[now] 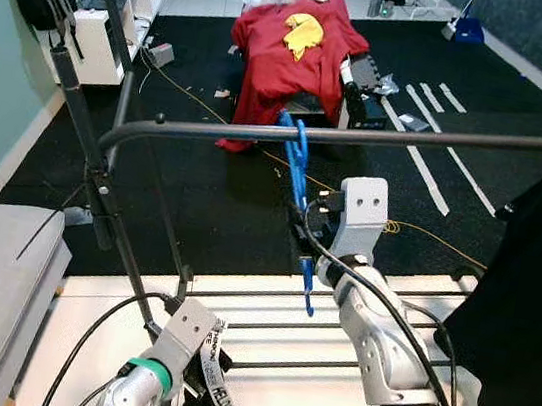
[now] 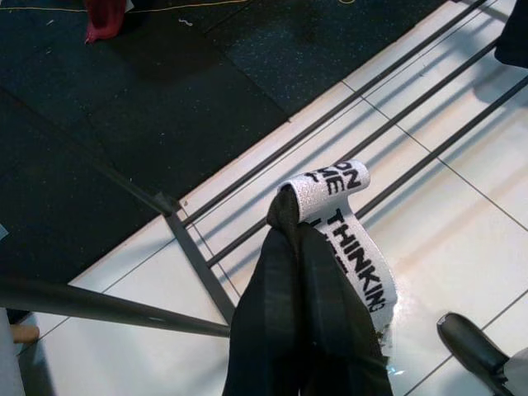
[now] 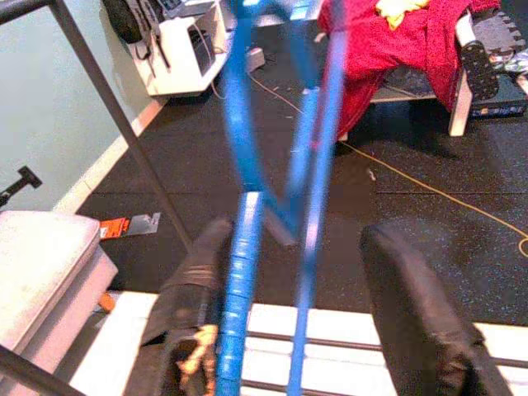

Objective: Hang hanger

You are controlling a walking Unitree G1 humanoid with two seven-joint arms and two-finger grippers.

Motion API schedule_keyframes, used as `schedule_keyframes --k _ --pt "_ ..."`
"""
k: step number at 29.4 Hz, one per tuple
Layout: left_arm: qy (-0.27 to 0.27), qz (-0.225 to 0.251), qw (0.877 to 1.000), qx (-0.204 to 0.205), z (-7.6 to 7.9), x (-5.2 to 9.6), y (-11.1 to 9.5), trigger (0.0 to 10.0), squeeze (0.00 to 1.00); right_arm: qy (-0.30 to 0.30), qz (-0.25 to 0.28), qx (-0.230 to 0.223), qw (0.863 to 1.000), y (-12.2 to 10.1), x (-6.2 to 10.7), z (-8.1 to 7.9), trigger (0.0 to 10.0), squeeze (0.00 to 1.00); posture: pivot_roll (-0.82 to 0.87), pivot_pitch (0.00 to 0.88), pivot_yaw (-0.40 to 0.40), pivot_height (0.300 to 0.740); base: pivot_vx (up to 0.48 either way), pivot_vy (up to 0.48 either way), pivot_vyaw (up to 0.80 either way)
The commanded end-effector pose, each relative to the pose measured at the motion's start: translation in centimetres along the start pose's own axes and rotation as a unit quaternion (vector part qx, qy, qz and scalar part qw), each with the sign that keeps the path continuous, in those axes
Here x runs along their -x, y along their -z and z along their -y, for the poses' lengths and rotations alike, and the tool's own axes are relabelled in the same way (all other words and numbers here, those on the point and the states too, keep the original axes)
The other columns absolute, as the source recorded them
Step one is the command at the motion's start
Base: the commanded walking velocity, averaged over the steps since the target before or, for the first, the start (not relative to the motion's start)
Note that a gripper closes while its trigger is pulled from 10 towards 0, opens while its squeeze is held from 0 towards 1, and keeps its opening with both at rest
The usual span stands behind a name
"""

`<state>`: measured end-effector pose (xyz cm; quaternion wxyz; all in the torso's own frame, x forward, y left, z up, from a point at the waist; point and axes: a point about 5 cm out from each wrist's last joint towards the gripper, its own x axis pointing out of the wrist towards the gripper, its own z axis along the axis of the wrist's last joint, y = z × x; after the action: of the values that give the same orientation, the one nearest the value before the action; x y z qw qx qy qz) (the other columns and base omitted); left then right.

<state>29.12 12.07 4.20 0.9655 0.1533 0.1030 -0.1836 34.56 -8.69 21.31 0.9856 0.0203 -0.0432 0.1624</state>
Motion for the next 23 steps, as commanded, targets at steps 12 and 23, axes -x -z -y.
schedule_keyframes --k 12,23 --pt "-0.005 -0.018 1.0 -0.002 -0.3 0.4 1.0 10.0 0.0 0.003 0.009 0.033 0.999 -0.8 -0.6 0.7 0.0 0.0 -0.27 0.125 0.118 0.74 0.0 0.0 0.0" --pt "-0.002 -0.017 1.0 -0.003 -0.1 0.4 0.9 10.0 0.0 0.006 0.038 0.058 0.998 -2.2 0.1 0.7 0.0 0.0 -0.28 0.128 0.121 0.74 0.0 0.0 0.0"
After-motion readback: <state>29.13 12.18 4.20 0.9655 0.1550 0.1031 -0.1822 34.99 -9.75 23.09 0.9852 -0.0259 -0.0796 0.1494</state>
